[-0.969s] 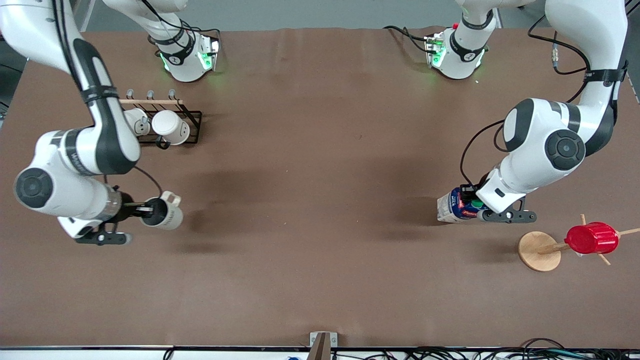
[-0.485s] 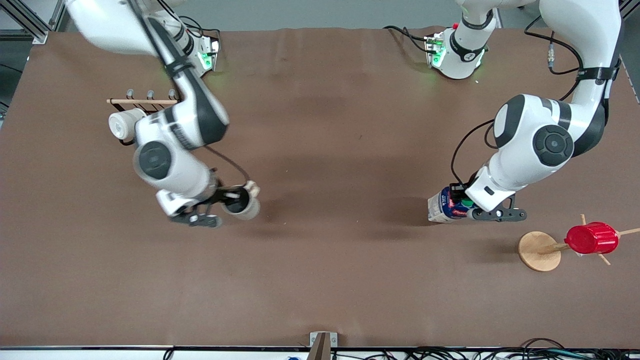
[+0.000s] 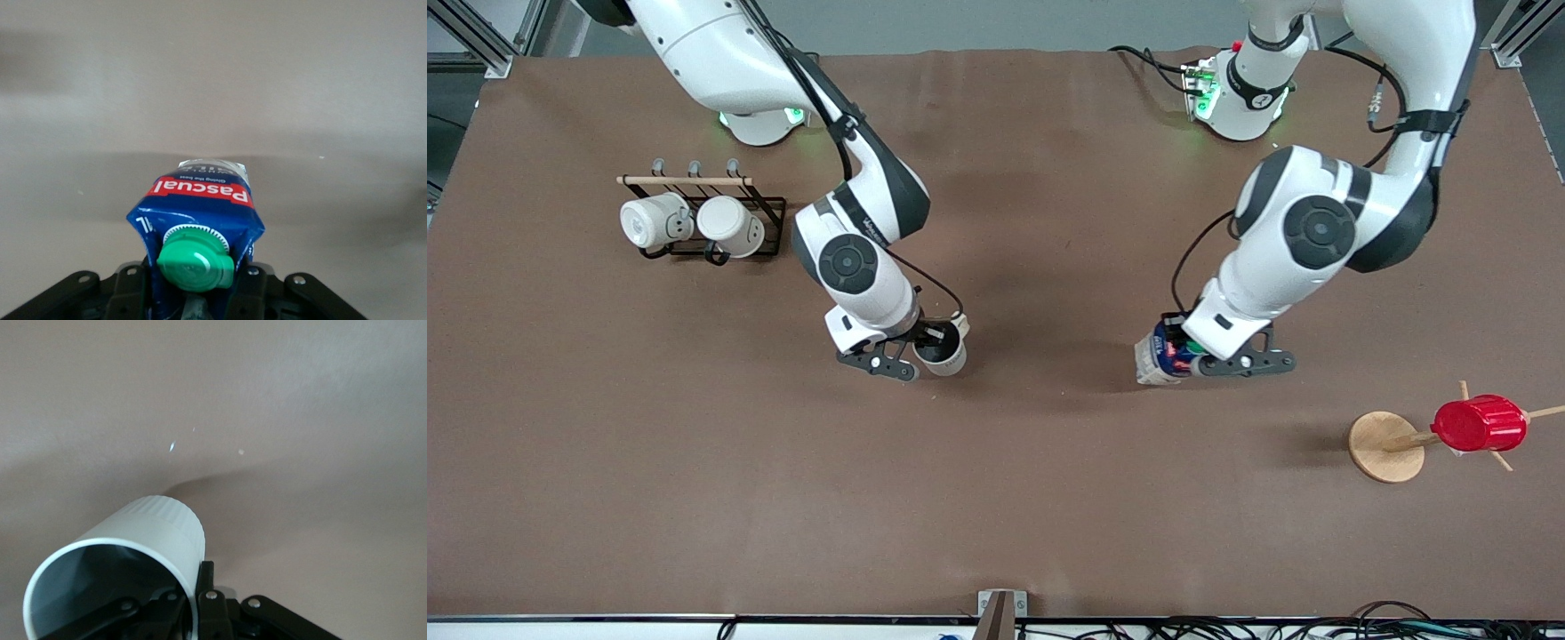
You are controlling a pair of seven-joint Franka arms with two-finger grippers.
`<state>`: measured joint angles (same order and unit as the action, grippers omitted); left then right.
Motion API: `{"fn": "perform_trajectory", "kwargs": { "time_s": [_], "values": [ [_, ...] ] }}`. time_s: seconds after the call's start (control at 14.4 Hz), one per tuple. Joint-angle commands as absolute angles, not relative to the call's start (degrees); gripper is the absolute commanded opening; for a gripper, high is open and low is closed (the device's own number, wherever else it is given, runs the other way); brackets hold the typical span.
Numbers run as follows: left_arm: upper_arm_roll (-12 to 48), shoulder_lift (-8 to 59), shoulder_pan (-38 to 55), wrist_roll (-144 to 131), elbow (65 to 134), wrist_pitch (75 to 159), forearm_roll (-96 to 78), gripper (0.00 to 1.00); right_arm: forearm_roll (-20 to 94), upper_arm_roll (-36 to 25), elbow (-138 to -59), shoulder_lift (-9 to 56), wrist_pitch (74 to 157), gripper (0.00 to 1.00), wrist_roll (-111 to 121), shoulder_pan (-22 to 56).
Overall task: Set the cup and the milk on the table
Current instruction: 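Carry the cup and the carton toward each other at table center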
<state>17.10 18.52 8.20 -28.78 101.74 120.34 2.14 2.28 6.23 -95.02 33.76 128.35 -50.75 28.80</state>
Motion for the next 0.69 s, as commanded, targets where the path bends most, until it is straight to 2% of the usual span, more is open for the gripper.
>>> {"fn": "perform_trajectory", "kwargs": {
  "time_s": [0.0,0.35,0.48,0.62],
  "values": [
    [17.14,19.51,10.45,-33.21,97.74,118.3,2.2,0.0,0.88,5.36,-93.43,35.68,128.32,0.03,-55.37,31.46],
    [17.05,22.58,16.07,-41.47,94.58,118.3,2.2,0.0,1.23,5.45,-93.78,36.47,128.32,0.11,-57.56,32.16],
    [17.05,24.51,18.27,-43.93,92.39,118.3,2.2,0.0,1.23,5.45,-93.6,36.3,127.53,0.26,-57.57,31.73],
    [16.96,26.71,20.47,-47.09,89.57,118.3,2.2,0.0,1.23,5.45,-93.34,35.51,127.44,0.5,-57.48,31.38]
  ]
}}
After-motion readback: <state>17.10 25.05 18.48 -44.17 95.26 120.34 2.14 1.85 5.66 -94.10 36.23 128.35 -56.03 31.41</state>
